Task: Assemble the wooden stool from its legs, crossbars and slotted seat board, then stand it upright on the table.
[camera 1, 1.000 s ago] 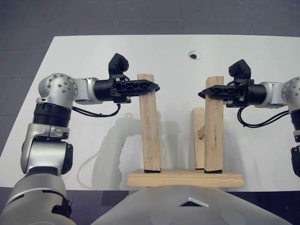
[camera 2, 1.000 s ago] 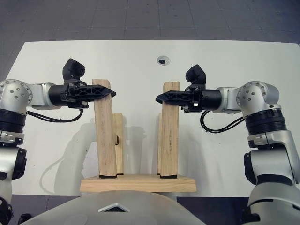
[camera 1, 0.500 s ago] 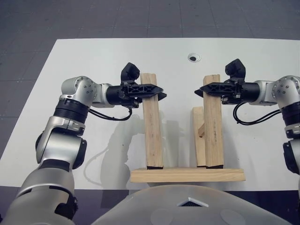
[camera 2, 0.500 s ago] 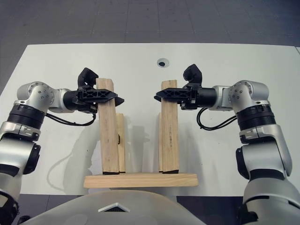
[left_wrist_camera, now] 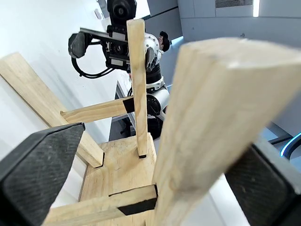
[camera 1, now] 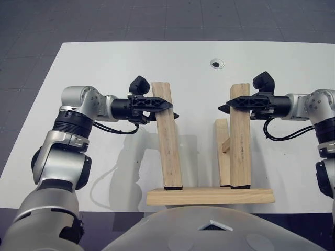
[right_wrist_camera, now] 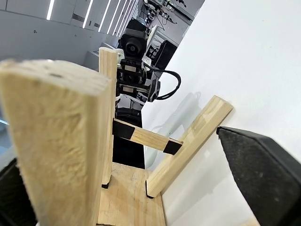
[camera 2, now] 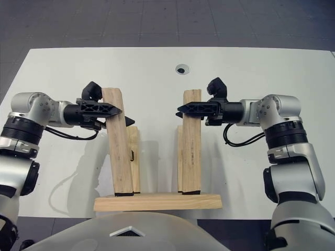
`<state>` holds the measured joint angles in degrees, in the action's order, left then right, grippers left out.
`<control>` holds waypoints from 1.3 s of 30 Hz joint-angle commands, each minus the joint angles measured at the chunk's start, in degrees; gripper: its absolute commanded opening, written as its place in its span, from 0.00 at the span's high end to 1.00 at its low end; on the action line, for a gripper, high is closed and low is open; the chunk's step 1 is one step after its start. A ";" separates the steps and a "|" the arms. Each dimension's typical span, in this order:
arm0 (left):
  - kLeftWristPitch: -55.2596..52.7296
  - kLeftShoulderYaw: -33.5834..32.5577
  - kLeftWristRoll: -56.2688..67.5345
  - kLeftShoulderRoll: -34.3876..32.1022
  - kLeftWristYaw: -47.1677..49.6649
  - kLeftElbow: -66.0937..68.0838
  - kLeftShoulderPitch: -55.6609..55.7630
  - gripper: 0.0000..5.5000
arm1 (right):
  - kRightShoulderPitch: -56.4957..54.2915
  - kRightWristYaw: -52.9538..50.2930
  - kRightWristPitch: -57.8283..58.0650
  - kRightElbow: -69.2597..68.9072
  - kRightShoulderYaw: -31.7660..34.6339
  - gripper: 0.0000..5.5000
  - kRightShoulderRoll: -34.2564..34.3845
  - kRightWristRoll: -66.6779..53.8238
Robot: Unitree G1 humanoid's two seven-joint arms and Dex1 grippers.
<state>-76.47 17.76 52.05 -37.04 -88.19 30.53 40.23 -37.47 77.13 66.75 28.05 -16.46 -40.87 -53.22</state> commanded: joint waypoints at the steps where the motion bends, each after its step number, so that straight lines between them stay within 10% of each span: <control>1: -1.59 -2.39 0.01 -2.69 -1.61 -4.28 -0.47 0.01 | 4.60 -4.64 2.84 -4.21 1.71 0.00 -2.65 4.31; 31: 7.11 -13.02 -1.09 -9.50 0.32 -22.70 -19.43 0.00 | 11.76 -8.97 9.90 -21.10 22.60 0.00 -6.09 -0.61; 39: 15.86 -18.24 -2.41 -13.01 1.22 -32.56 -29.10 0.00 | 28.14 -5.02 4.96 -31.41 32.71 0.00 -13.72 -1.55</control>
<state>-62.94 1.86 50.69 -48.03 -88.18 0.56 13.74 -14.19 70.64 73.92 -1.78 13.00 -51.24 -55.40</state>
